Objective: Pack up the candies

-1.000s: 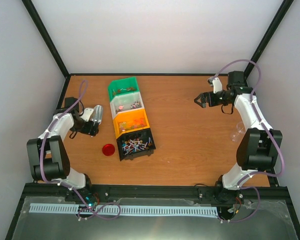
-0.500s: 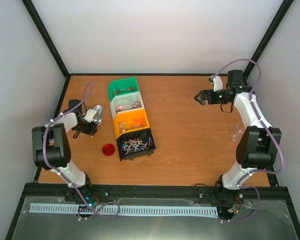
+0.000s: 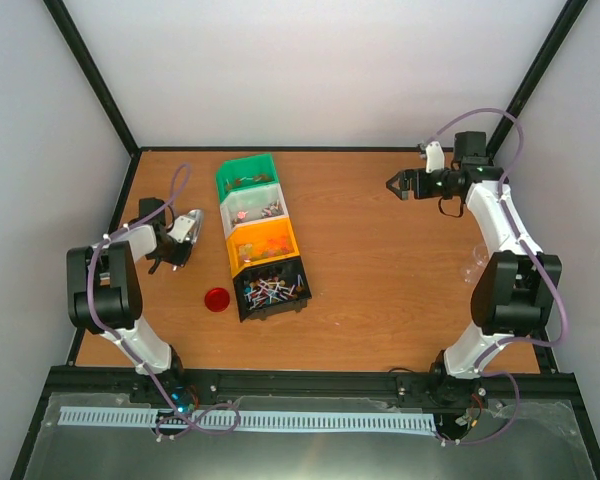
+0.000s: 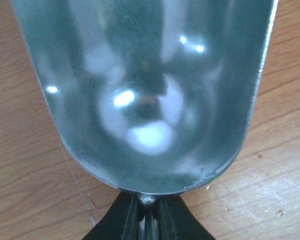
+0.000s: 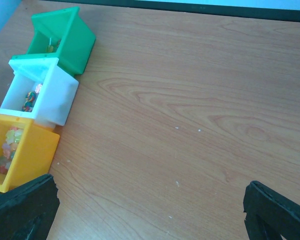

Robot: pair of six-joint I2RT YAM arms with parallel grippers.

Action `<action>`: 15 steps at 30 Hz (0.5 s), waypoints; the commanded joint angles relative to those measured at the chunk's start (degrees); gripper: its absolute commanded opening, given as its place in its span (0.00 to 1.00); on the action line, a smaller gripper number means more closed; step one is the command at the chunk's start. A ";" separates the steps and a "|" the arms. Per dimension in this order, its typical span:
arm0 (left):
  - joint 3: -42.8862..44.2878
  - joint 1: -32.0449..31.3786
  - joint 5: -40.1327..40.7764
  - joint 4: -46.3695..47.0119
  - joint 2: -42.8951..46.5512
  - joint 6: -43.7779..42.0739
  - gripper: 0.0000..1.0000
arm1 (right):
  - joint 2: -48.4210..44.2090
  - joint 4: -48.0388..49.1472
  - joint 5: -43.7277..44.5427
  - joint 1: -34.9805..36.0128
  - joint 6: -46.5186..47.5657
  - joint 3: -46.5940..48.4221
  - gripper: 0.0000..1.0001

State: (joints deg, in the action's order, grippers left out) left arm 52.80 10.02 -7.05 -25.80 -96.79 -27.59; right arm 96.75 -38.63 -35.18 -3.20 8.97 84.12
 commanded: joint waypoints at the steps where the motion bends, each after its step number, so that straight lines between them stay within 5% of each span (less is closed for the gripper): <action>1: 1.24 0.15 0.64 -1.49 0.36 -2.11 0.05 | -0.34 2.60 0.52 2.47 -2.63 1.36 1.00; 8: 5.12 -0.21 -4.08 -12.26 7.14 -9.11 0.01 | -0.25 2.77 -0.25 5.70 -4.35 1.58 1.00; 15: 10.18 -7.43 -11.88 -24.66 12.78 -18.15 0.01 | 2.03 -0.62 -8.85 9.97 -3.79 4.42 0.88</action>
State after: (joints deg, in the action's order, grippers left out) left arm 59.40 6.83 -12.19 -41.63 -87.59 -38.41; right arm 96.95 -37.06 -37.56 3.73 5.02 85.23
